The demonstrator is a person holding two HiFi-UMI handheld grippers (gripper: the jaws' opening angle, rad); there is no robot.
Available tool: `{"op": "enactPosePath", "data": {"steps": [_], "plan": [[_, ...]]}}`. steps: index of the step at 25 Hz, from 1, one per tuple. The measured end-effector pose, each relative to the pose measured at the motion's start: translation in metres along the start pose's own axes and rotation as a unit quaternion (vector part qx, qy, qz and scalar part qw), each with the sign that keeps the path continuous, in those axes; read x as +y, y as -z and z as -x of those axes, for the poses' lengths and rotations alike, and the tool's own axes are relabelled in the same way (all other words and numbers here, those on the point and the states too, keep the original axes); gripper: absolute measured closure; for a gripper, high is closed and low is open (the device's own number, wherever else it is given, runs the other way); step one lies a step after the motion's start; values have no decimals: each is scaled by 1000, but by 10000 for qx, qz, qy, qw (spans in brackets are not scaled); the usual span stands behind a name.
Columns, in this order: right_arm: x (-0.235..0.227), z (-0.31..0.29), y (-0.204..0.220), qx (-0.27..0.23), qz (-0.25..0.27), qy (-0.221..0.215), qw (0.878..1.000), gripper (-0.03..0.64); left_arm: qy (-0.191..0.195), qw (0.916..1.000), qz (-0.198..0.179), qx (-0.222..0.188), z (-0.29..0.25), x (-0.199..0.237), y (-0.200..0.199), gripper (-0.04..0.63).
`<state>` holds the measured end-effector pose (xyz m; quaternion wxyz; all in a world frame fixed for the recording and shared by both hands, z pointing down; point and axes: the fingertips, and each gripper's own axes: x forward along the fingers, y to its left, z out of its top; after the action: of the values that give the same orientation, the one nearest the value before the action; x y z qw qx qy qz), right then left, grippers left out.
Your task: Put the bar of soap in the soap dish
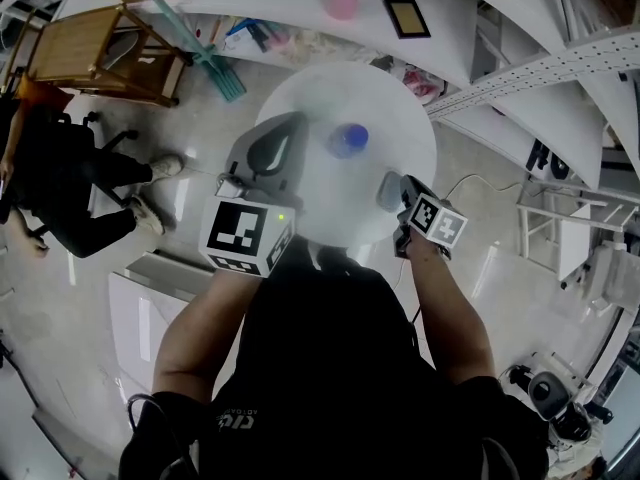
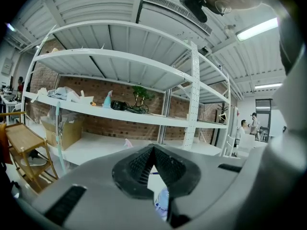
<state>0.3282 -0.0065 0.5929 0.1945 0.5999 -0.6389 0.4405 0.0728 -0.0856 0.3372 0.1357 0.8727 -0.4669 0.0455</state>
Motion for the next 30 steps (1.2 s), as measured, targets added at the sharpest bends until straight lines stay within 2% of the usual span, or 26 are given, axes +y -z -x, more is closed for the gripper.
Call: {"op": "enactPosePath", "data": {"steps": [5,11,21,27,30], "plan": [[43,45,-40,-648,617,-448,9950,574,-12,9999,-2,-111,8,-2,-13,589],[83,96,-77,-1389,1162,-817,9801,577,-56,9999,-57,-136,18,-10,-19,589],[130,178,-126,-2545,1908,-1179,9407,591,13,9995,-128,-281,35,-24,-39,589],[147,215,-145,-3063,2260,-1315,9153,594,-21,9989,-388,-267,35,-32,-43,589],[153,229,-151,-3247,2416,-1300,9052,595,-82,9990,-376,-236,37,-28,-40,589]]}}
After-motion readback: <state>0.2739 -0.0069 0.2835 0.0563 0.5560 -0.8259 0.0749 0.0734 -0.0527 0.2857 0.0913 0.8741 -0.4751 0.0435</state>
